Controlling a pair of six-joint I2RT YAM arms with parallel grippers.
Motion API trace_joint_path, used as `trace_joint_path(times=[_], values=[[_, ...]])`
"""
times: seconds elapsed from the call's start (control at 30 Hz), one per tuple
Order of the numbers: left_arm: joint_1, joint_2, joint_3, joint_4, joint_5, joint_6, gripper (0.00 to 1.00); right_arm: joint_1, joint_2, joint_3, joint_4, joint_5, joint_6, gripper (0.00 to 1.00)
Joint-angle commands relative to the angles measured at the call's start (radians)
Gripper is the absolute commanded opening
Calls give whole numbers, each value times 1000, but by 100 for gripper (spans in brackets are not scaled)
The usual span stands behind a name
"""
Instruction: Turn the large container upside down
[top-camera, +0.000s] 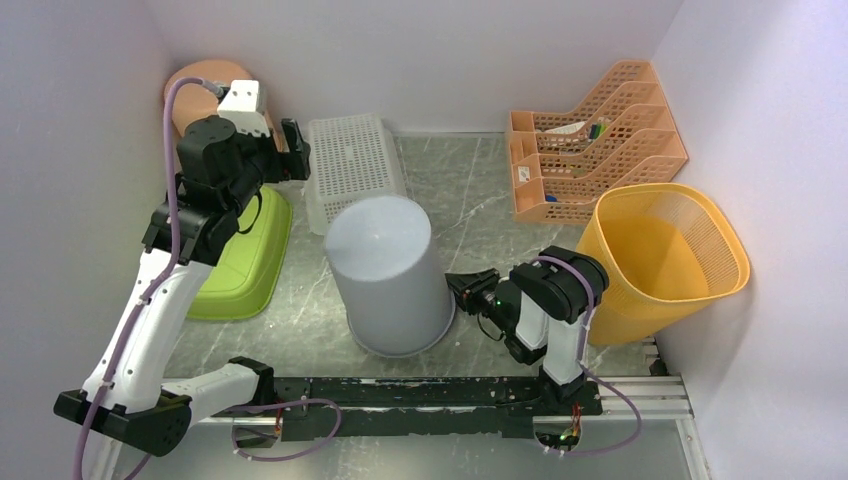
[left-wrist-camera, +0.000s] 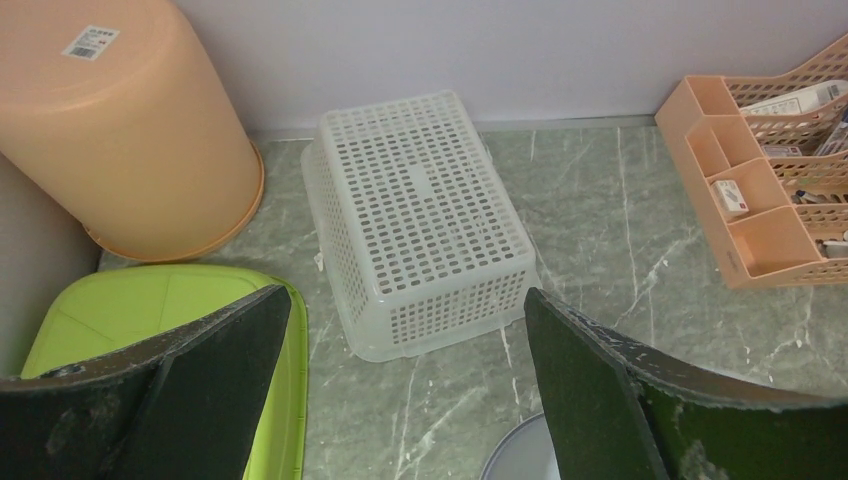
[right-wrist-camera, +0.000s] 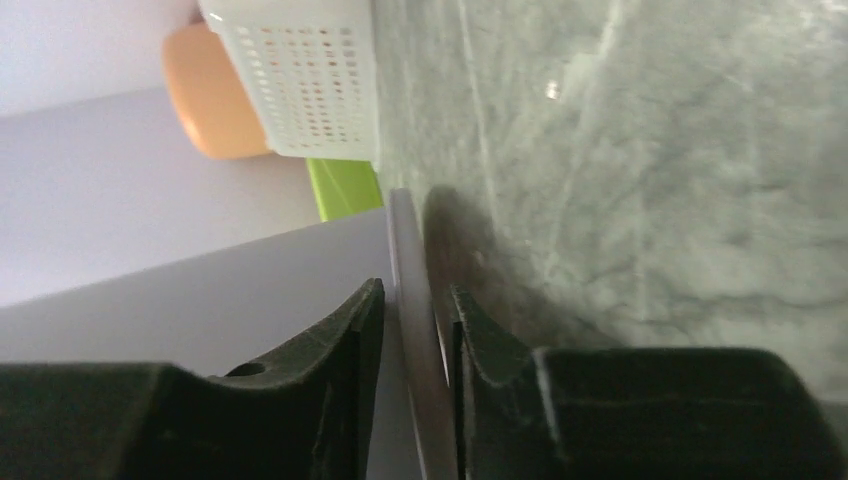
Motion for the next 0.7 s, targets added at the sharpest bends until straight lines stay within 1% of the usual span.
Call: trace_joint_path(times=[0.0, 0.1, 0.3, 0.5, 0.57, 0.67], values=[[-11, -6, -18, 34, -2, 6, 100, -12, 37, -7, 269, -31, -65, 31], [-11, -7, -32, 42, 0, 4, 100, -19, 39, 1, 269, -31, -71, 40], [-11, -7, -59, 55, 0, 2, 100, -19, 33, 42, 268, -19, -94, 48], [-13, -9, -70, 55, -5, 6, 99, -28, 31, 183, 220, -22, -108, 49], [-12, -11, -72, 55, -7, 9, 99, -28, 31, 250, 198, -30, -107, 53], [-13, -13, -72, 54, -5, 17, 99, -28, 9, 369, 123, -49, -129, 53]])
